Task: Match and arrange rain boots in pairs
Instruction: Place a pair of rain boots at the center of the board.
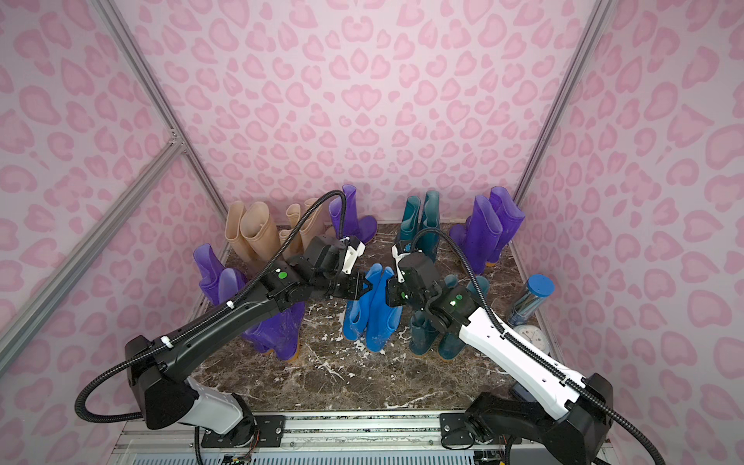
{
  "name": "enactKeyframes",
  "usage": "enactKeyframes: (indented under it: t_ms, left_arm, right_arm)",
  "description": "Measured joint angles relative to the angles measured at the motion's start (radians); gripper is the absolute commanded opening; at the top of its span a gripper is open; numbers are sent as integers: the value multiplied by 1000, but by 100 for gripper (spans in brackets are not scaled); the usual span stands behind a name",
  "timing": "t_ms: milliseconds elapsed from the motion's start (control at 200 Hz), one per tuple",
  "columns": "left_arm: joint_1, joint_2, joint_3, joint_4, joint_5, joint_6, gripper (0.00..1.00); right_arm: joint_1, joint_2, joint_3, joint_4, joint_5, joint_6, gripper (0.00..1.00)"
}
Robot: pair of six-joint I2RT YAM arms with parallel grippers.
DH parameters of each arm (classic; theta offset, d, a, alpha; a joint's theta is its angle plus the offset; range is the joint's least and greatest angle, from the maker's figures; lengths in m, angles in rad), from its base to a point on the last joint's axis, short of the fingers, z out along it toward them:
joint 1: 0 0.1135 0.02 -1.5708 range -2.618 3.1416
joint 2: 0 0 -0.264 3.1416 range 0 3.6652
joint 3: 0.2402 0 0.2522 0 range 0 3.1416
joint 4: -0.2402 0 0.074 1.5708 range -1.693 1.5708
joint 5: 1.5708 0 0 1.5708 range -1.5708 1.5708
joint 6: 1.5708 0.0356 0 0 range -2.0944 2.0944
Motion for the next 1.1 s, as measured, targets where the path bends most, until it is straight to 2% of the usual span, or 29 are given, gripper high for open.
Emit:
enactKeyframes:
  t_ms: [185, 370, 565, 765, 825, 905, 925, 960, 1000, 1020, 1065, 1100]
  left_arm:
    - [-7, 34, 48, 76, 55, -79, 2]
    - [-14, 50, 47, 108, 69, -143, 2]
    - [-18, 42, 34, 97, 77, -192, 2]
    - [-17, -3, -40, 132, 82, -217, 2]
    - [-15, -4, -66, 141, 76, -218, 2]
    - [0, -6, -91, 165, 78, -219, 2]
    - [5, -9, -96, 171, 81, -219, 3]
    - [15, -16, -107, 179, 88, -219, 5]
    - [28, -25, -121, 186, 96, -218, 14]
    - [34, -31, -127, 190, 98, -218, 19]
    - [48, -49, -148, 202, 105, -217, 38]
    - [58, -64, -158, 211, 108, -217, 44]
  right_arm:
    - [-76, -39, 64, -71, -57, -48, 0]
    - [-148, -47, 40, -58, -144, -78, 0]
    - [-180, -39, 4, -41, -243, -83, 0]
    - [-186, -23, 7, -39, -287, -71, 2]
    - [-186, -8, -3, -30, -297, -68, 9]
    - [-187, 1, -10, -23, -309, -63, 14]
    - [-187, 2, -10, -20, -310, -64, 18]
    - [-187, 5, -7, -19, -317, -60, 32]
    - [-187, 8, 0, -20, -321, -54, 45]
    - [-185, 10, 6, -24, -320, -53, 48]
    - [-179, 10, 23, -33, -314, -53, 55]
    - [-172, 9, 42, -42, -304, -53, 59]
